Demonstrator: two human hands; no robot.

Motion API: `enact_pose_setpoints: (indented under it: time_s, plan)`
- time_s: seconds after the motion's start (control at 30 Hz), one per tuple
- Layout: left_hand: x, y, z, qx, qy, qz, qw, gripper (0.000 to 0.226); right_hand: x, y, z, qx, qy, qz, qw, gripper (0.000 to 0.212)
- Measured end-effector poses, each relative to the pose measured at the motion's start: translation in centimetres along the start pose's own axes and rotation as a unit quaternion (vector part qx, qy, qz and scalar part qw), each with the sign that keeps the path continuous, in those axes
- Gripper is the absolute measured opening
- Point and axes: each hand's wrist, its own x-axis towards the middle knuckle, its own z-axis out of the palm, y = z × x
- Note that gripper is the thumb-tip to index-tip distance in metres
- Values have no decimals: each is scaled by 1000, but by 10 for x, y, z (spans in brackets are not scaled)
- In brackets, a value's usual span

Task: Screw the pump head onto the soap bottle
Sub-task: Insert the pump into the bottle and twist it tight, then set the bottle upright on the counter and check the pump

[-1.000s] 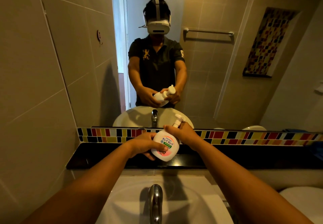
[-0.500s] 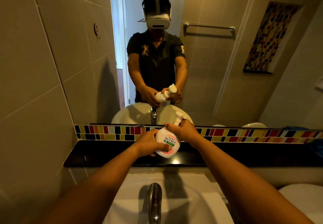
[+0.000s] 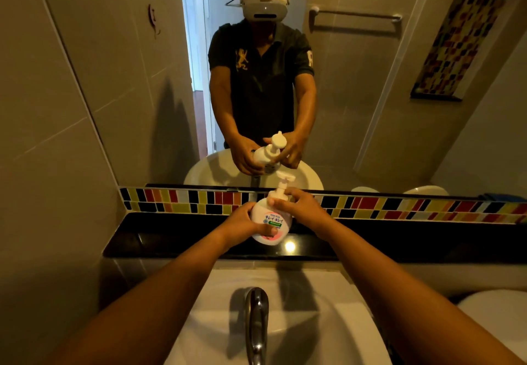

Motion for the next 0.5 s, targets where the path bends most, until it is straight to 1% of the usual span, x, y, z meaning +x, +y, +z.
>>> enact_pose_setpoints:
  time_s: [0.07, 0.13, 0.2, 0.23, 0.33, 0.5]
  plan:
    - [5, -7, -4, -2, 0, -13, 1000, 64, -2, 7, 0, 16, -33, 11, 999, 50]
    - [9, -13, -7, 1, -4, -17, 1000, 67, -2, 19, 0, -1, -78, 21, 997, 52]
    - [13, -18, -9, 7, -6, -21, 1000, 71, 0, 33, 2, -39, -115, 34, 992, 62]
    - [16, -22, -9, 9, -6, -25, 1000, 74, 2, 41, 5, -50, -121, 37, 991, 66]
    - [23, -30, -6, 17, 12, -32, 999, 79, 10, 57, 16, -54, -95, 45, 993, 73]
    - [34, -40, -2, 48, 40, -29, 998, 79, 24, 71, 28, -30, -54, 61, 996, 73]
